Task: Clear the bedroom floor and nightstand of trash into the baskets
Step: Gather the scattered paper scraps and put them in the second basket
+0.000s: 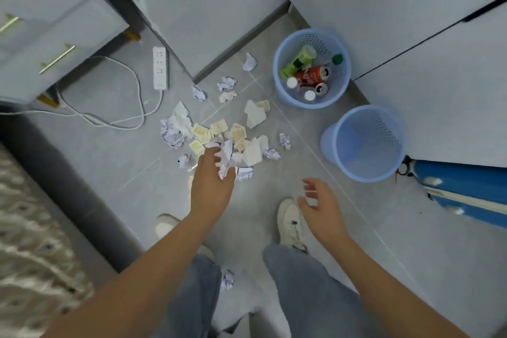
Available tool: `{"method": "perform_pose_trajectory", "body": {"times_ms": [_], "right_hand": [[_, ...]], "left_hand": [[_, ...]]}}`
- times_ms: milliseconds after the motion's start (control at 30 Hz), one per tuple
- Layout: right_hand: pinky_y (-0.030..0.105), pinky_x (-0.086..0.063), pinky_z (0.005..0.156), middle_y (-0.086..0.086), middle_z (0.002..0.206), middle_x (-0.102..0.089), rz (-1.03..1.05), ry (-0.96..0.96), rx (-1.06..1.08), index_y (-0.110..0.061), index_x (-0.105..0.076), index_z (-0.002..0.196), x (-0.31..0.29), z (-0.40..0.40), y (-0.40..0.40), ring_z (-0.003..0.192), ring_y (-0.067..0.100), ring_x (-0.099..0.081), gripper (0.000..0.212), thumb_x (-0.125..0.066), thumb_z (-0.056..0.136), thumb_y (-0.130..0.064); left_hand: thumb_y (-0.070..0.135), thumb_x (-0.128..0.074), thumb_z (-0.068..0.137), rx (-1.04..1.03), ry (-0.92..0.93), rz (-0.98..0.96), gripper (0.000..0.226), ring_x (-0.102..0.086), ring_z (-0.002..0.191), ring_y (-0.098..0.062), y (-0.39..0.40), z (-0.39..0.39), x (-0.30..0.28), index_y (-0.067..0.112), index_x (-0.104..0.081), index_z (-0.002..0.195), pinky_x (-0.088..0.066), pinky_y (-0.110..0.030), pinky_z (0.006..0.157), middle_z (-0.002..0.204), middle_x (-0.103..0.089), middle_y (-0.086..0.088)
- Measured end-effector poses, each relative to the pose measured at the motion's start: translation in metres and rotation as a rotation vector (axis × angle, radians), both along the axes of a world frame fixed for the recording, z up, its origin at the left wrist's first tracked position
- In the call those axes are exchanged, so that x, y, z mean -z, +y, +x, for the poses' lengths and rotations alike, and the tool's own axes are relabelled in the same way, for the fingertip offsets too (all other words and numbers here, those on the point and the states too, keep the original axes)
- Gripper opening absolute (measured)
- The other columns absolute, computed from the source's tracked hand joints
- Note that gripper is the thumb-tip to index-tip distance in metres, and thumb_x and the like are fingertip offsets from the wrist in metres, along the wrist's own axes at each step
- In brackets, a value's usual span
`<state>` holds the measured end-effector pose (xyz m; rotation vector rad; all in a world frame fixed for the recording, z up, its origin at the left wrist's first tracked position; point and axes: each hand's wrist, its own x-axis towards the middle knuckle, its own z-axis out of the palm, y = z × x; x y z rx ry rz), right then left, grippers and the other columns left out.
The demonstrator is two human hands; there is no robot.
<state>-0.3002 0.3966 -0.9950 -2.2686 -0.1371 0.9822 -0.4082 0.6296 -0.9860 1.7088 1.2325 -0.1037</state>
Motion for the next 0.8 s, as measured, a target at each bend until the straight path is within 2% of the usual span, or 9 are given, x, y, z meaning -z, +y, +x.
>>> {"method": "perform_pose_trajectory", "body": {"times_ms": [67, 200, 400, 567, 667, 800], "right_hand": [[0.039, -0.056, 0.09, -0.001, 0.12, -0.057, -0.021, 0.0, -0.078, -0.025, -0.059, 0.124, -0.005, -0.007, 0.019, 0.107, 0.017, -0.061, 0.036, -0.066, 0.093, -0.009], [0.04, -0.053, 0.093, -0.003, 0.123, -0.055, -0.029, -0.044, -0.278, -0.024, -0.057, 0.125, 0.013, 0.015, 0.057, 0.108, 0.016, -0.06, 0.032, -0.066, 0.094, -0.021], [0.041, -0.049, 0.094, 0.012, 0.131, -0.053, -0.04, -0.136, -0.607, -0.013, -0.058, 0.126, 0.074, 0.092, 0.071, 0.113, 0.036, -0.058, 0.037, -0.066, 0.091, -0.019], [0.044, -0.049, 0.095, 0.011, 0.133, -0.044, -0.214, -0.134, -0.814, -0.014, -0.055, 0.131, 0.135, 0.133, 0.048, 0.111, 0.038, -0.057, 0.041, -0.064, 0.092, -0.022], [0.042, -0.049, 0.095, 0.01, 0.135, -0.041, -0.27, -0.117, -0.887, -0.016, -0.052, 0.139, 0.178, 0.133, 0.039, 0.115, 0.037, -0.054, 0.05, -0.063, 0.091, -0.02], [0.041, -0.046, 0.101, 0.01, 0.142, -0.036, -0.279, -0.178, -0.918, -0.023, -0.05, 0.142, 0.26, 0.122, 0.05, 0.118, 0.041, -0.053, 0.057, -0.066, 0.088, -0.016]], "left_hand": [[0.023, -0.07, 0.091, -0.031, 0.015, 0.014, 0.047, -0.062, 0.11, -0.02, -0.005, -0.017, -0.012, 0.028, -0.051, 0.134, -0.052, -0.04, 0.091, 0.121, -0.063, 0.002], [0.027, -0.071, 0.091, -0.093, 0.05, 0.096, 0.044, -0.062, 0.106, -0.02, -0.012, -0.021, -0.003, 0.03, -0.051, 0.131, -0.053, -0.044, 0.089, 0.119, -0.063, 0.005], [0.026, -0.071, 0.092, -0.241, 0.132, 0.191, 0.041, -0.062, 0.105, -0.021, -0.038, 0.006, 0.046, 0.026, -0.055, 0.13, -0.052, -0.039, 0.086, 0.12, -0.063, 0.002], [0.022, -0.069, 0.091, -0.323, 0.159, 0.199, 0.037, -0.062, 0.105, -0.026, -0.093, 0.016, 0.104, 0.025, -0.058, 0.126, -0.051, -0.039, 0.085, 0.117, -0.063, -0.002], [0.025, -0.066, 0.091, -0.286, 0.178, 0.161, 0.035, -0.06, 0.11, -0.025, -0.129, 0.015, 0.149, 0.031, -0.059, 0.125, -0.054, -0.043, 0.085, 0.119, -0.061, 0.002], [0.031, -0.063, 0.094, -0.065, 0.241, 0.202, 0.041, -0.052, 0.121, -0.029, -0.15, 0.021, 0.24, 0.027, -0.059, 0.135, -0.053, -0.041, 0.086, 0.129, -0.056, -0.003]]}}
